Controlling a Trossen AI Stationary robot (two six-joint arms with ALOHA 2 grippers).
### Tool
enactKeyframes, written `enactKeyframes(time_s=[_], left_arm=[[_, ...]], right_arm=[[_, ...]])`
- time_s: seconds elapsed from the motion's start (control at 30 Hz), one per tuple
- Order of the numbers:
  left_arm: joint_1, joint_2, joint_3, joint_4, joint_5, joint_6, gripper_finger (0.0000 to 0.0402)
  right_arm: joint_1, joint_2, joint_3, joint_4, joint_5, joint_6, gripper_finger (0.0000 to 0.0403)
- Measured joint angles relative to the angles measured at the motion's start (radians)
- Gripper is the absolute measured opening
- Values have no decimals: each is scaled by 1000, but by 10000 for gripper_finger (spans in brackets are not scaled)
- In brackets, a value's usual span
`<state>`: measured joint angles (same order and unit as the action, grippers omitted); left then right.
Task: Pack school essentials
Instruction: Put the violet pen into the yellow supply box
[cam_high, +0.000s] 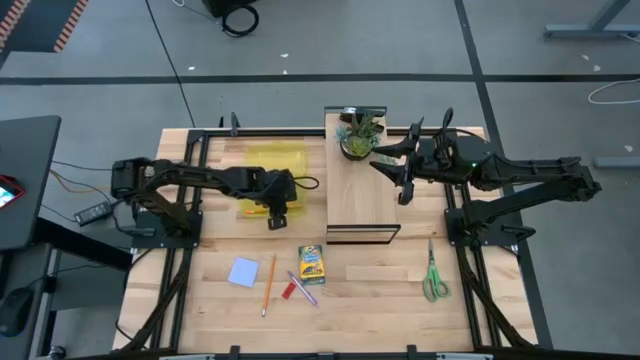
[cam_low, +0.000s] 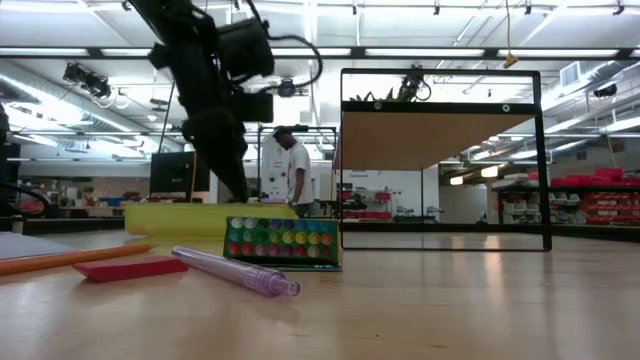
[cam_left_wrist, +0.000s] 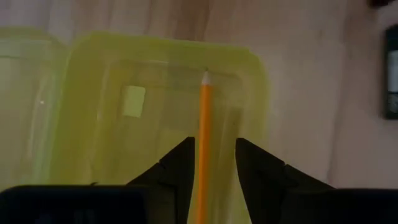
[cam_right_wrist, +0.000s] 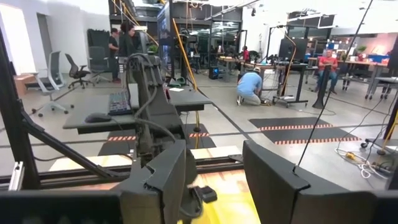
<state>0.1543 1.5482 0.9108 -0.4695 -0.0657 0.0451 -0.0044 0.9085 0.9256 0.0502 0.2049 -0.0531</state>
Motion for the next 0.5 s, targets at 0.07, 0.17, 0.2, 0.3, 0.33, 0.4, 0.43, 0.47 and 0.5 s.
enactKeyframes(time_s=[0.07, 0.17, 0.2, 0.3, 0.33, 0.4, 0.43, 0.47, 0.5], left_arm=[[-22, -23, 0, -43, 26, -8, 126], [-70, -41, 0, -119, 61, -33, 126], [-90, -41, 0, -134, 63, -41, 128], [-161, -40, 0, -173, 63, -90, 139], [-188, -40, 0, -174, 64, -107, 144], [-241, -40, 0, -172, 66, -149, 157], [-265, -40, 0, -170, 67, -181, 163], [-284, -40, 0, -169, 74, -225, 168], [-302, -40, 0, -170, 90, -290, 173]], right_arm=[[0, 0, 0, 0, 0, 0, 167], [0, 0, 0, 0, 0, 0, 167], [0, 0, 0, 0, 0, 0, 167], [0, 0, 0, 0, 0, -4, 167], [0, 0, 0, 0, 0, -4, 167], [0, 0, 0, 0, 0, -4, 167], [0, 0, 0, 0, 0, -4, 167], [0, 0, 0, 0, 0, -4, 167], [0, 0, 0, 0, 0, -4, 167]])
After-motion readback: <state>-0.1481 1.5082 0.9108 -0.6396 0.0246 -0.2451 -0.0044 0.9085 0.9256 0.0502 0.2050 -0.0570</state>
